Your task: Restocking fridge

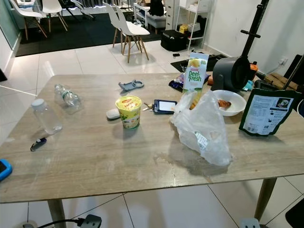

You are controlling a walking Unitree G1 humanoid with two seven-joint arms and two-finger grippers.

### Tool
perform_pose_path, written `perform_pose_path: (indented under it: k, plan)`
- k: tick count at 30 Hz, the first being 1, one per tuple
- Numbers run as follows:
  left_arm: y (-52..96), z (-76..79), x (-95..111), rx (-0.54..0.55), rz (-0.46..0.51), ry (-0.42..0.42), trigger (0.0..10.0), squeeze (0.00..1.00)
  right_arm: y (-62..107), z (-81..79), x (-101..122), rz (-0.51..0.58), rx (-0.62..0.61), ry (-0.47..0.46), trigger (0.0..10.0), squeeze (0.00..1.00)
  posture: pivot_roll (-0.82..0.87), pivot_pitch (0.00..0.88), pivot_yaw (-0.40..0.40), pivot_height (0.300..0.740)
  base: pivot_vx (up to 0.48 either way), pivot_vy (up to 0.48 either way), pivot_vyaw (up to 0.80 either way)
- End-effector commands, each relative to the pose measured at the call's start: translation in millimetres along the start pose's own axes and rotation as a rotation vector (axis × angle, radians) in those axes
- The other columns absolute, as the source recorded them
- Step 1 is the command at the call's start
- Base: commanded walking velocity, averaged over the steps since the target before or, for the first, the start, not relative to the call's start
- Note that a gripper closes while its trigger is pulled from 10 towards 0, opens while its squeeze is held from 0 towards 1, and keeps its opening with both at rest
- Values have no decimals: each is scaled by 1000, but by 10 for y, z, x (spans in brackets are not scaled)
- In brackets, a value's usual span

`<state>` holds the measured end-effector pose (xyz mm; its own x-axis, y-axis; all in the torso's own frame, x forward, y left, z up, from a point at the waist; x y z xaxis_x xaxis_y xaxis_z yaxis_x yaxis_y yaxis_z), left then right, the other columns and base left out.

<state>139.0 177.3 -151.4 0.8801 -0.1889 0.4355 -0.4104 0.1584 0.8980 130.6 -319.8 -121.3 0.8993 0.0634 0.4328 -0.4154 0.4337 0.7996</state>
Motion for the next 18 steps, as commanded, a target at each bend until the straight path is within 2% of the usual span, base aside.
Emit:
perform_pose_path:
  k: [1, 9, 13, 14, 15, 16, 18]
  plan:
    - [53, 41, -356, -9, -123, 0, 10000, 0, -3, 5, 40, 17, -6, -1, 10000, 1000, 76, 0, -21, 740, 0, 0, 0]
    - [77, 12, -438, 3, -150, 9, 10000, 0, 3, -10, 8, 11, -1, -1, 10000, 1000, 79, 0, -22, 740, 0, 0, 0]
    - [104, -41, -523, 32, -187, 10, 10000, 0, 14, -80, -50, -11, 19, 0, 10000, 1000, 79, 0, -22, 740, 0, 0, 0]
    - [107, -46, -534, 35, -192, 9, 10000, 0, 16, -99, -62, -16, 26, 5, 10000, 875, 79, 0, -22, 740, 0, 0, 0]
    - [107, -46, -534, 35, -192, 9, 10000, 0, 16, -99, -62, -16, 26, 5, 10000, 875, 79, 0, -22, 740, 0, 0, 0]
    - [114, -52, -555, 38, -201, 4, 10000, 0, 19, -118, -72, -21, 33, 16, 10000, 0, 81, 0, -23, 740, 0, 0, 0]
    - [125, -57, -591, 40, -213, 2, 10000, 0, 21, -125, -87, -27, 36, 28, 10000, 0, 81, 0, -23, 740, 0, 0, 0]
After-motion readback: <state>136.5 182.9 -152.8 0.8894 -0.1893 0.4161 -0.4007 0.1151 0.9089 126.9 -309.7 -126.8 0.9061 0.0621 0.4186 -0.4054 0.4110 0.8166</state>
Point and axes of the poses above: a point about 5 cm out from each wrist's last joint towards the gripper, its own y axis pointing back from the gripper into the wrist, its own x axis along the axis of the wrist's last joint, z = x × y, the point moved 5 cm from there along -y, pointing out of the wrist towards the gripper
